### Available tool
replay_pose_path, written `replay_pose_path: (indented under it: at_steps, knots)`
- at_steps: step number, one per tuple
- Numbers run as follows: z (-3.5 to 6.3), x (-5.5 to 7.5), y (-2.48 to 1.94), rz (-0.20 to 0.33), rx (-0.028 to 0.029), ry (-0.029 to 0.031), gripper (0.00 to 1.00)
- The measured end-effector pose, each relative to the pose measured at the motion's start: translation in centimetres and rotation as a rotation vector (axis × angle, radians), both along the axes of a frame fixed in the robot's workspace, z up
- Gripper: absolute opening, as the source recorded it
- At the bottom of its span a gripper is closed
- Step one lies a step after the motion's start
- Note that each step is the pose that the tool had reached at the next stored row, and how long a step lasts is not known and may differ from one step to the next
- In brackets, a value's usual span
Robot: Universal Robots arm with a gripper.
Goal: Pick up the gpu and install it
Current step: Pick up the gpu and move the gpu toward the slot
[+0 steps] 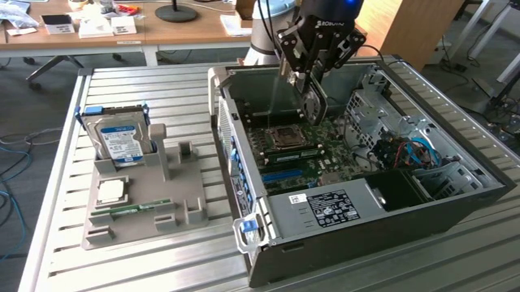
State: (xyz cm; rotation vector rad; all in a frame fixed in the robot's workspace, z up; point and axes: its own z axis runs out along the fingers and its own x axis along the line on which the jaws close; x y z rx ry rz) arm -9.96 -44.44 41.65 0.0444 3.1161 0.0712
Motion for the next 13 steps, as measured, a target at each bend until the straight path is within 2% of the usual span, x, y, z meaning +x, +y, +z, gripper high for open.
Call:
replay_pose_path:
  at_steps: [7,13]
  knots:
    - [0.00,0.03,0.00,0.000,0.0000,0.0000,0.27]
    - [0.00,0.58,0.00,0.000,-0.0001,0.0000,0.27]
